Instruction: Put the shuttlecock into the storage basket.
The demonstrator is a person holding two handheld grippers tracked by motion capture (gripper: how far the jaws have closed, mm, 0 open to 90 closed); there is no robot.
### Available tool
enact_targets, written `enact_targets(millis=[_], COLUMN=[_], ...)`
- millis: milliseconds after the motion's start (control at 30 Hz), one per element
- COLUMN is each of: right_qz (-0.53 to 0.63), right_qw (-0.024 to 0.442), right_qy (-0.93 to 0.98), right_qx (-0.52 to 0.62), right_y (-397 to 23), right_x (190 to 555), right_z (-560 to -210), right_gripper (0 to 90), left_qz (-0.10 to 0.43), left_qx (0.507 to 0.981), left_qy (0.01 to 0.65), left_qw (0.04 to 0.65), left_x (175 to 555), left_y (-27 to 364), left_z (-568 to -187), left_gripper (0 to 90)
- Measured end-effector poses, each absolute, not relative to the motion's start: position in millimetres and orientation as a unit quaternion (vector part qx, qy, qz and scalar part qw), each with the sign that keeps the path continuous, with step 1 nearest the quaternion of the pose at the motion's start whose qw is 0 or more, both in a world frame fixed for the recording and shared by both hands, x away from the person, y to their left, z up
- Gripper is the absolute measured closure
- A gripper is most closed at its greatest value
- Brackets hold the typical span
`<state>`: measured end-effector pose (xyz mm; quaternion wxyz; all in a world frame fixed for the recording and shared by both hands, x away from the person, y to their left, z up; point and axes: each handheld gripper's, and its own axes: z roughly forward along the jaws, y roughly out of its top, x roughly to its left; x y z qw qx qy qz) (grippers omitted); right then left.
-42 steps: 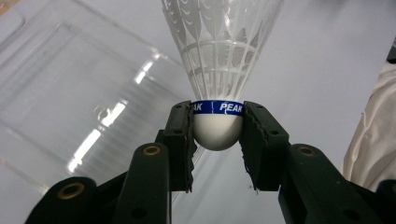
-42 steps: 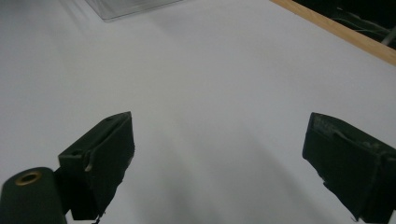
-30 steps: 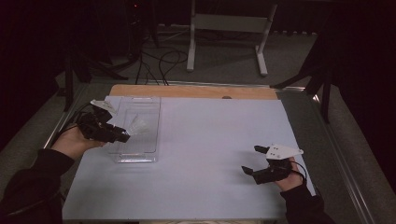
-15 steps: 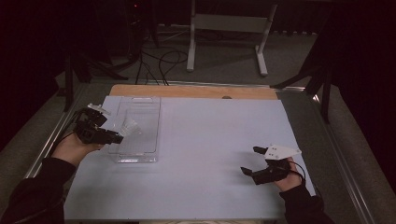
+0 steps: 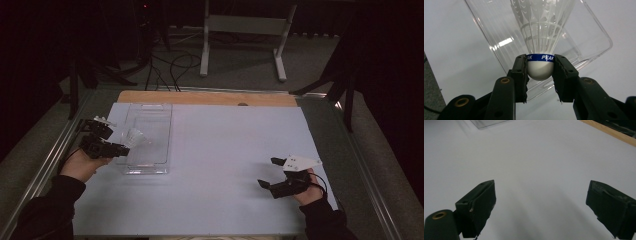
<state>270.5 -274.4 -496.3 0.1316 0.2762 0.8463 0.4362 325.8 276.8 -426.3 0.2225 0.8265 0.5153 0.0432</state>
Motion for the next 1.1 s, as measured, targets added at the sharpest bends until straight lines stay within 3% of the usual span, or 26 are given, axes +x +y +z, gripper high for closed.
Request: enact_targets(millis=[633,1100], right_qz=[0.436,0.437], right_qw=[0.128,0.127], right_qy=[0.847,0.846], right_qx=[0.276,0.277], right_y=[-275,-275], right_x=[271,271], right_z=[-498,-497], right_gripper=[9.4,9.3], left_qz=[0.056,0.041], left_qx=[0.848,0.846], left_qy=[0.503,0.497], left_qw=[0.158,0.191], left_x=[331,332], left_y=[272,265], left_z=[-437,-426], left_gripper=[64.8,26.0])
